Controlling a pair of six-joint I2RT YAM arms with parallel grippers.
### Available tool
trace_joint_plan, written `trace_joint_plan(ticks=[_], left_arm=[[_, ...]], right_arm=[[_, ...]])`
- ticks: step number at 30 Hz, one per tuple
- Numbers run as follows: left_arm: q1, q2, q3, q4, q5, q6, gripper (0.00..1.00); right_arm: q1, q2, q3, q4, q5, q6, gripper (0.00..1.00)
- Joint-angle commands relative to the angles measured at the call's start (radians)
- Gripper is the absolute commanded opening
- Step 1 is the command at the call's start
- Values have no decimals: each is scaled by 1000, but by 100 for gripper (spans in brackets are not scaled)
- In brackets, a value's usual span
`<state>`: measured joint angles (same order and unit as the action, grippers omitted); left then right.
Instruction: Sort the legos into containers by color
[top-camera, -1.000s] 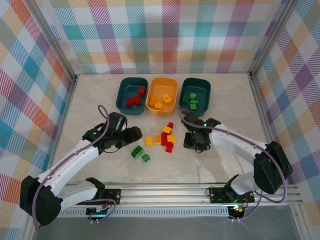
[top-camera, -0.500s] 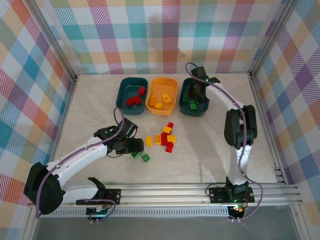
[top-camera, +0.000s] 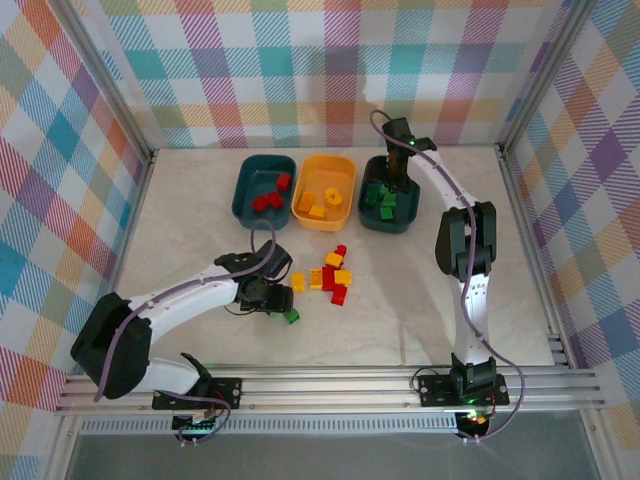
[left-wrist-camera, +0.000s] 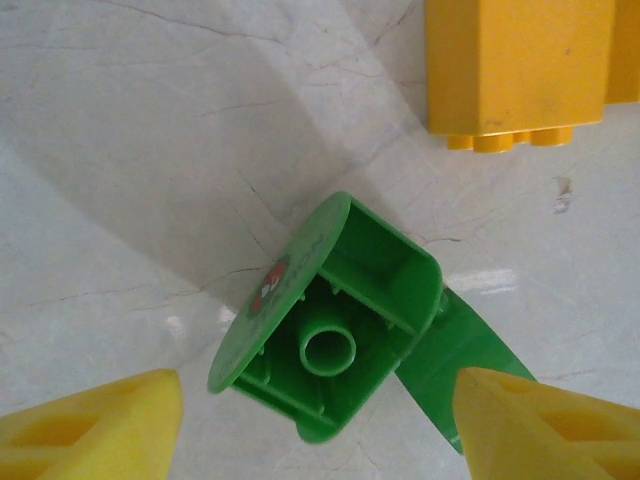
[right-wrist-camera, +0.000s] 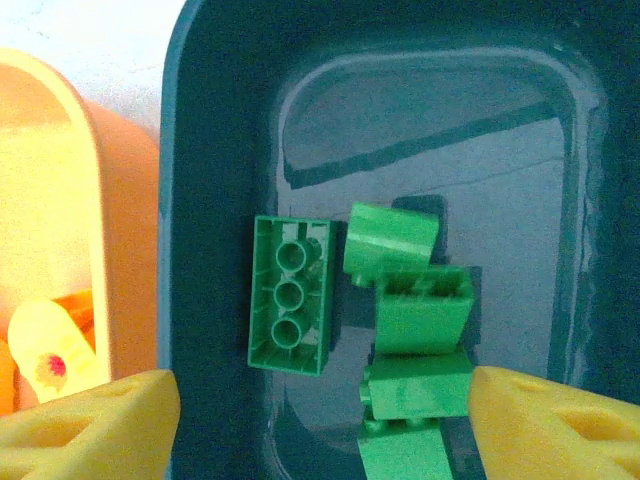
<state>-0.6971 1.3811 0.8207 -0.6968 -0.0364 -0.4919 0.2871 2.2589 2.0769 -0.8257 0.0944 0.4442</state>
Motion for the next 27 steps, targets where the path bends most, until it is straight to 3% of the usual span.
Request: trace_joint_plan(ticks=[1,10,20,27], left_arm=[[-13,47,14,24,-46,34,71],[-13,128,40,48,-109,46,66],[-13,170,58,78,-127,6,28],[-13,149,306,-1,-132,30,23]], right_arm=[[-5,-131,-104,14,-34,-7,77],[-6,-443,-487,174,-107,35,79],[-5,-726,-788,239,-151,54,78],[-5,-939,-1055,324,-107,99,81]])
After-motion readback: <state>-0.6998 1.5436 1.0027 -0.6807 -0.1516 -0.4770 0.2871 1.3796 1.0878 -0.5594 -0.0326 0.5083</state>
